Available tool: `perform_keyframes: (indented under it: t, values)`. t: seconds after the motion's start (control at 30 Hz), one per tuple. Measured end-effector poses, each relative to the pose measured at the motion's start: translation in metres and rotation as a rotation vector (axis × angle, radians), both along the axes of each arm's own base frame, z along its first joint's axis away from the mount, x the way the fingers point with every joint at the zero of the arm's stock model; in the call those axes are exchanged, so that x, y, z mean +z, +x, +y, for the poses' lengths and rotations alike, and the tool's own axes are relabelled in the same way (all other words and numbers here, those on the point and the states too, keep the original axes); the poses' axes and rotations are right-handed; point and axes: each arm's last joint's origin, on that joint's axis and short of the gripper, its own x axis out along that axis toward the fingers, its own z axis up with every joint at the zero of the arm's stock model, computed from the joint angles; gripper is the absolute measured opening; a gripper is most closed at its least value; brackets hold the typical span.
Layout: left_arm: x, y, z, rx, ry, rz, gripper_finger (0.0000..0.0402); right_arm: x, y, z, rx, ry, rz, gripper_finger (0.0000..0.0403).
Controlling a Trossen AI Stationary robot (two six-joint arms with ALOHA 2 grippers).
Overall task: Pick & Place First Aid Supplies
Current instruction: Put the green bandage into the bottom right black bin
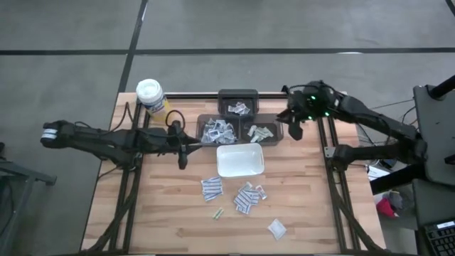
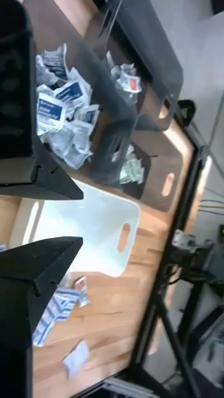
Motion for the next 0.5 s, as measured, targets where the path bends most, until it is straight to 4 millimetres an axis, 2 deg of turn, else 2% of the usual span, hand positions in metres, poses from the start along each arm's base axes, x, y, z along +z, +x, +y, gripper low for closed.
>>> perform_keyframes:
  t: [0.23,0.5]
  values:
    - [0.026,0.016,-0.016,-0.047,-0.041,0.146,0.0108,-0.014,-0.032,0.018,-0.059,0.02,-0.141,0.0084]
    - [0.044,0.045,-0.045,-0.081,-0.146,0.264,0.0106,-0.027,-0.057,0.032,-0.077,0.029,-0.221,0.0081]
